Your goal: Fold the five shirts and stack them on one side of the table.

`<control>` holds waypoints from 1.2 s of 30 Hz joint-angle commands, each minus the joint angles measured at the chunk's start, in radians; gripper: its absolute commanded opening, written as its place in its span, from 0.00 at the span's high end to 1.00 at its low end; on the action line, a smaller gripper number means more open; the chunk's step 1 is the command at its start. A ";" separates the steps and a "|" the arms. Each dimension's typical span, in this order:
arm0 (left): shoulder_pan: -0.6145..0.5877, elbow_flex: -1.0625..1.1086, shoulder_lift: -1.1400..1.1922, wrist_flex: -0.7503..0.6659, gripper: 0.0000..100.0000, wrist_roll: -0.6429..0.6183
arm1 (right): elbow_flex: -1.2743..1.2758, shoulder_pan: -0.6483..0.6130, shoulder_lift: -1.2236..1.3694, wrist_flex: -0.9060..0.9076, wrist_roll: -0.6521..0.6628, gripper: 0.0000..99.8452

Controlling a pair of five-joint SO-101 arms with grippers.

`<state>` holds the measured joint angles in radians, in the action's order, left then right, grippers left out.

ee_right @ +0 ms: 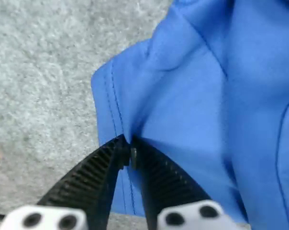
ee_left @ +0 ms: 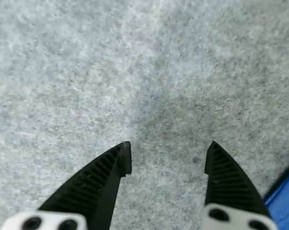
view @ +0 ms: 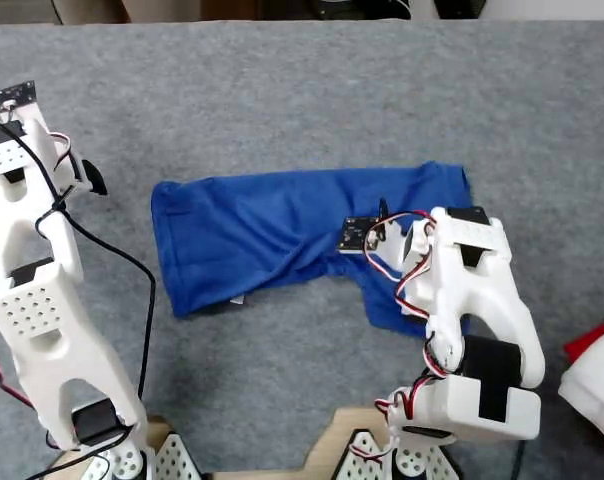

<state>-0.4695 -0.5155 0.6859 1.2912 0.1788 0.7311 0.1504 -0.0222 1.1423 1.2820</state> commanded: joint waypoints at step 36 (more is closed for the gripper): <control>-0.009 -0.041 -0.015 -0.003 0.74 0.011 | -1.282 -0.127 0.561 0.296 -0.020 0.97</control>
<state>-0.4695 -0.5155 0.6859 1.2912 0.1788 -0.4227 0.0169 0.5271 1.4200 1.2528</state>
